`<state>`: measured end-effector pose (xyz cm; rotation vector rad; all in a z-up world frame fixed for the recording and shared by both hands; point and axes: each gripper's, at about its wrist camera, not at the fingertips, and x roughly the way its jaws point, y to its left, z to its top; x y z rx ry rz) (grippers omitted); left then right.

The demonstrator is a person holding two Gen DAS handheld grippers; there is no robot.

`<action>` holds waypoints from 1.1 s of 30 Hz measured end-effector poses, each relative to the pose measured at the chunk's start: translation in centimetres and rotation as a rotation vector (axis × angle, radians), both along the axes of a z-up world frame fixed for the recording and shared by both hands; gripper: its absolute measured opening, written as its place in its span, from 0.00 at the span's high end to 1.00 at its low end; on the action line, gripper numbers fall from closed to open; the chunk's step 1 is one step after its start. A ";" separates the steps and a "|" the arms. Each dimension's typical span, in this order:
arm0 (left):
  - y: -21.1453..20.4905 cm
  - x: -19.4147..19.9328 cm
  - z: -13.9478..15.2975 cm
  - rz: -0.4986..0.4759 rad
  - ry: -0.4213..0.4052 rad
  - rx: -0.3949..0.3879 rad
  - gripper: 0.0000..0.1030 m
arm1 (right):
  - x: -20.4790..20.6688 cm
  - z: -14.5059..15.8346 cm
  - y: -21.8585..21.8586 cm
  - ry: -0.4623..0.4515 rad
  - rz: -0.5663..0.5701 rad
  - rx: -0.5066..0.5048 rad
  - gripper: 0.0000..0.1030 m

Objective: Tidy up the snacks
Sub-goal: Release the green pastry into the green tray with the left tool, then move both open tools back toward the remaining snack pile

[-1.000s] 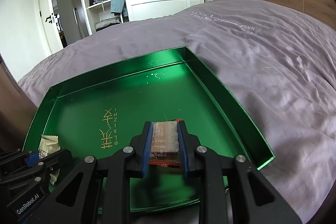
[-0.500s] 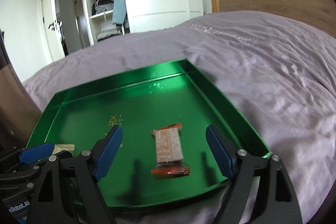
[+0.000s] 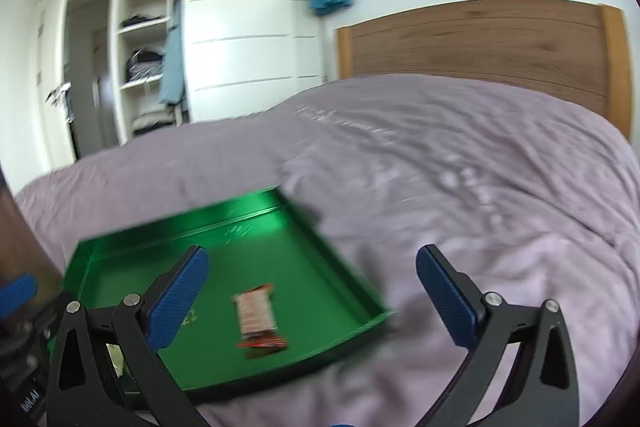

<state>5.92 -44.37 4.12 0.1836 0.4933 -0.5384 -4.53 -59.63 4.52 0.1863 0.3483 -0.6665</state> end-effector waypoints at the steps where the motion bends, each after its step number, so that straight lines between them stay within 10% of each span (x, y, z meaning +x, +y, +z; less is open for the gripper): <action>1: 0.5 -0.6 0.6 -0.011 0.011 -0.004 0.53 | -1.0 0.8 0.1 0.006 -0.025 -0.004 0.00; 8: 5.5 -7.5 7.2 -0.041 -0.020 -0.005 0.53 | -8.7 6.0 3.0 0.037 -0.101 0.051 0.00; 18: 22.2 -11.3 12.9 0.237 -0.043 0.074 0.53 | -15.3 14.7 15.1 -0.043 0.102 0.004 0.00; 33: 47.5 -13.6 8.5 0.738 0.132 0.050 0.53 | -14.6 17.7 33.8 0.012 0.555 -0.031 0.00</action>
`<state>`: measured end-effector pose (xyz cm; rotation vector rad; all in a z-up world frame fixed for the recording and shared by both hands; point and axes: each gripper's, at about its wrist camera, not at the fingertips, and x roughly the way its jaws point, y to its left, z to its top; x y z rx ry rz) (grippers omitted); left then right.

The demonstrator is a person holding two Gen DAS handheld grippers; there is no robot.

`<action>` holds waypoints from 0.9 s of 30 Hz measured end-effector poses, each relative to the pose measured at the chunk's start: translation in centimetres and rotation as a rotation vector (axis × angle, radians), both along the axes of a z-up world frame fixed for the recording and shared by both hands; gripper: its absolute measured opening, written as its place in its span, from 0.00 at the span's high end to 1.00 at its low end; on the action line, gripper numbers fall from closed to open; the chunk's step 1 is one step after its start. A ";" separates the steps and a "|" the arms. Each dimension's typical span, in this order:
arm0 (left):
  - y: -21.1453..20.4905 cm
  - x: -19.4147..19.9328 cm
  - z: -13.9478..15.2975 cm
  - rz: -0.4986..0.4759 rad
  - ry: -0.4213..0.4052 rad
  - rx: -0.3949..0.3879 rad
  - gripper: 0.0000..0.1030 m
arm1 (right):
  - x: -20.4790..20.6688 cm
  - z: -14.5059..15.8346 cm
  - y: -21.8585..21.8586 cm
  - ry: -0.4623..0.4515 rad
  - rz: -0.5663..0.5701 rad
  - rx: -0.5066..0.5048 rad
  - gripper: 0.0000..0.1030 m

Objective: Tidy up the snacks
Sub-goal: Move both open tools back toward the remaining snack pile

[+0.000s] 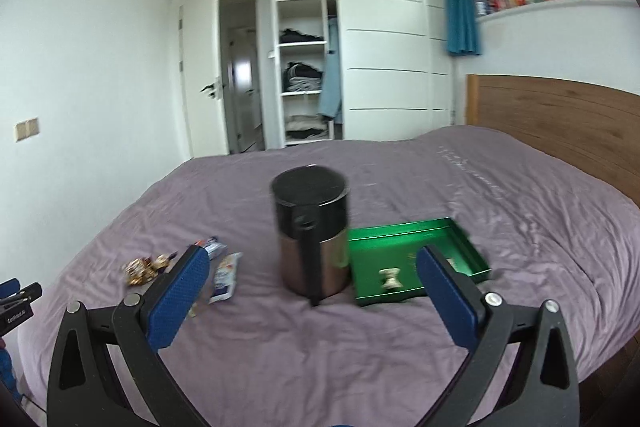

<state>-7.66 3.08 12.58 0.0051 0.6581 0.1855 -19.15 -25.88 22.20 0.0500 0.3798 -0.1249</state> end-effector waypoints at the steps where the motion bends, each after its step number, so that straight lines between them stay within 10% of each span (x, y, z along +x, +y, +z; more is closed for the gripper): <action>1: 0.4 0.1 -0.4 0.008 0.008 -0.007 0.53 | 0.4 -0.3 0.7 0.009 0.016 -0.005 0.00; 27: -4.4 11.4 -9.8 -0.133 0.214 -0.105 0.53 | 16.2 -16.1 6.4 0.332 0.203 0.028 0.00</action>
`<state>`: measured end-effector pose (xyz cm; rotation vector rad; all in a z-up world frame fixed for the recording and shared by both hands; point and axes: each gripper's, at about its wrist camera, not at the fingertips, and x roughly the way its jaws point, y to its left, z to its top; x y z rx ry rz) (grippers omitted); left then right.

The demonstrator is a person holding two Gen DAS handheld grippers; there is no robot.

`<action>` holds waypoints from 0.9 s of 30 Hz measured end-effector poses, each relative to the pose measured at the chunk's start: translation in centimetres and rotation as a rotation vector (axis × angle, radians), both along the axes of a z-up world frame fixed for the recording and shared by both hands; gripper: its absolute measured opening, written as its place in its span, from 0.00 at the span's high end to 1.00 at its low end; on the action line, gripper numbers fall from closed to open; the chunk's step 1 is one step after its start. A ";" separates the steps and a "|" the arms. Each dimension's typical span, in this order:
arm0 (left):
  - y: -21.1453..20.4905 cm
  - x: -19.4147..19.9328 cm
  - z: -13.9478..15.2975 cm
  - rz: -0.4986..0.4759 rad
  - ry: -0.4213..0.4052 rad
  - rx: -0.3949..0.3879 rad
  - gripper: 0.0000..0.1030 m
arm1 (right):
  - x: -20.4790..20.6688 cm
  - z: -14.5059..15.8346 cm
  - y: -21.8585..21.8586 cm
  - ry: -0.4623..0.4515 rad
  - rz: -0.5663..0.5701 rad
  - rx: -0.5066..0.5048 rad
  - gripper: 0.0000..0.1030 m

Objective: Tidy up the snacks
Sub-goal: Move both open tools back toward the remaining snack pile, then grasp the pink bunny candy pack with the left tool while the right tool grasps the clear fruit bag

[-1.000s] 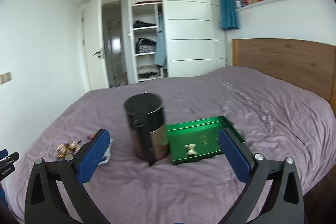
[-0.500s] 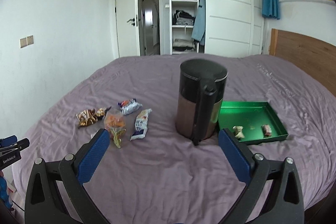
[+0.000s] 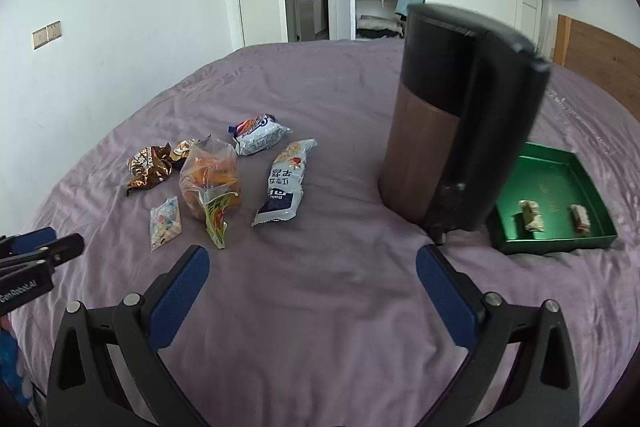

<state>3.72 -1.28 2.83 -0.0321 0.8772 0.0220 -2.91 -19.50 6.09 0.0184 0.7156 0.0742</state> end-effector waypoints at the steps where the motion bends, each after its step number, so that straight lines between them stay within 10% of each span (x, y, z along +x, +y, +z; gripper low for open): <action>1: -0.5 0.8 -0.5 -0.003 0.008 -0.008 0.53 | 0.5 -0.3 0.1 0.002 0.005 -0.001 0.00; 27: -1.6 9.4 -7.3 0.047 0.086 -0.187 0.53 | 6.5 -3.2 2.7 -0.015 0.155 0.087 0.00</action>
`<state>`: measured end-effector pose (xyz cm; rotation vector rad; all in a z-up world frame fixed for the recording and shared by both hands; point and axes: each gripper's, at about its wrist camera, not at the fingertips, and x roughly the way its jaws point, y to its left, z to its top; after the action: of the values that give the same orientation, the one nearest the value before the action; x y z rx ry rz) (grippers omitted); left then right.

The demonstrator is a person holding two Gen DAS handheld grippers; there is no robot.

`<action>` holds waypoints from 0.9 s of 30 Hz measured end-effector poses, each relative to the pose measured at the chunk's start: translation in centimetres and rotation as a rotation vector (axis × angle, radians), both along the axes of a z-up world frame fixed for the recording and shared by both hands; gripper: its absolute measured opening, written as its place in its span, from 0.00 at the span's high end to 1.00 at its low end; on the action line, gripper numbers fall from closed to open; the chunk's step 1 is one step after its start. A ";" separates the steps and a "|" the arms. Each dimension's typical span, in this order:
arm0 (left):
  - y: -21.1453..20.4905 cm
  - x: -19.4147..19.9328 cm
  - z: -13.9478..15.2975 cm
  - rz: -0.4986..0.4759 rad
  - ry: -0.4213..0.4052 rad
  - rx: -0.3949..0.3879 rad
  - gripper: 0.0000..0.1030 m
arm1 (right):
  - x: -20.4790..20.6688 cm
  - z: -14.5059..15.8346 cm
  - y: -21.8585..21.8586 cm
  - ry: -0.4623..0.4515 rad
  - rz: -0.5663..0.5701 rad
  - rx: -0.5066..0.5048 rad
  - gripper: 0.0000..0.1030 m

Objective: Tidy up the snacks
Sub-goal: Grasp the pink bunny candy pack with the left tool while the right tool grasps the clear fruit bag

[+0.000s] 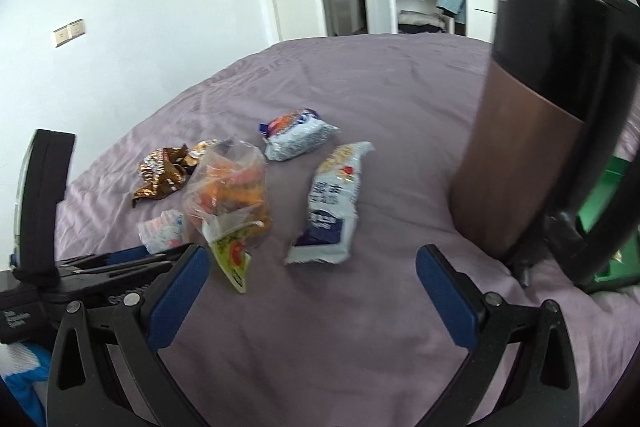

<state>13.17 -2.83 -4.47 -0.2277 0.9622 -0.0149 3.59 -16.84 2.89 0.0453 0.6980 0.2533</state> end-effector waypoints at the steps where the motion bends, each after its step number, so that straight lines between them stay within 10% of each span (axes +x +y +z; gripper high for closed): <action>1: 0.2 0.1 0.0 0.009 -0.003 -0.012 0.53 | 0.3 0.0 0.3 -0.001 0.017 0.001 0.00; 27: 6.9 -2.7 -1.8 0.045 -0.008 -0.319 0.66 | 7.2 -3.2 6.2 0.079 0.333 0.004 0.00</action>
<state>10.49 4.11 -6.24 -0.5423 0.9441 -0.1285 10.77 -10.64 -0.34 -0.0586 0.7827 0.5742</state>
